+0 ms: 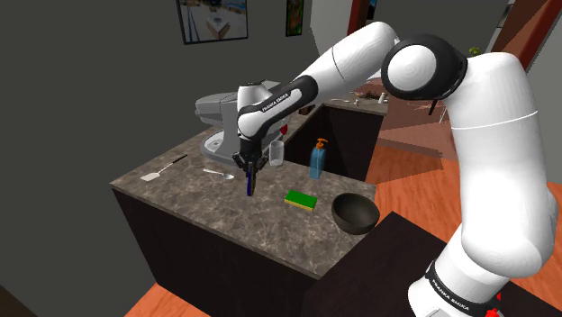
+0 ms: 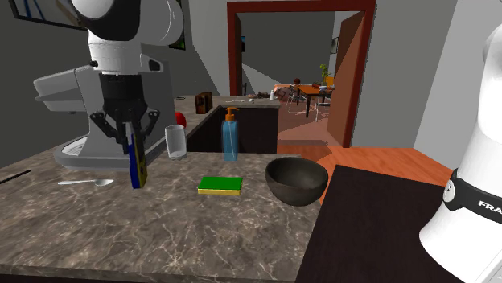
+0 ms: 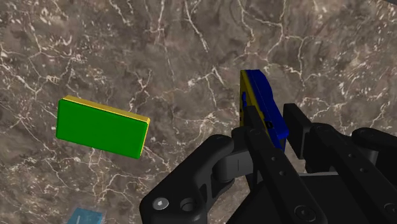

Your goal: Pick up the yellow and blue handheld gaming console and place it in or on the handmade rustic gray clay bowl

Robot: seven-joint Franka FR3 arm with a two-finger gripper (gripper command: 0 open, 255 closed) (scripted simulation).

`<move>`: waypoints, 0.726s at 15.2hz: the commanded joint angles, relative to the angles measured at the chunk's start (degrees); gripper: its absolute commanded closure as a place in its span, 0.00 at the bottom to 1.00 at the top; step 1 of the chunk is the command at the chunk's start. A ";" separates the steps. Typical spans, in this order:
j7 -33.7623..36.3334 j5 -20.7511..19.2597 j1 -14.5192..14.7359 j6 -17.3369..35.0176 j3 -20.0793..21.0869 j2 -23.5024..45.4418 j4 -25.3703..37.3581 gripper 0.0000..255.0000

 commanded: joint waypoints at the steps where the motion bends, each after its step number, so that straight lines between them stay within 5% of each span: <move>1: -0.15 0.27 -0.16 -1.06 0.17 -1.05 0.03 1.00; 11: -0.68 1.36 -0.57 -7.05 0.82 -4.89 2.26 1.00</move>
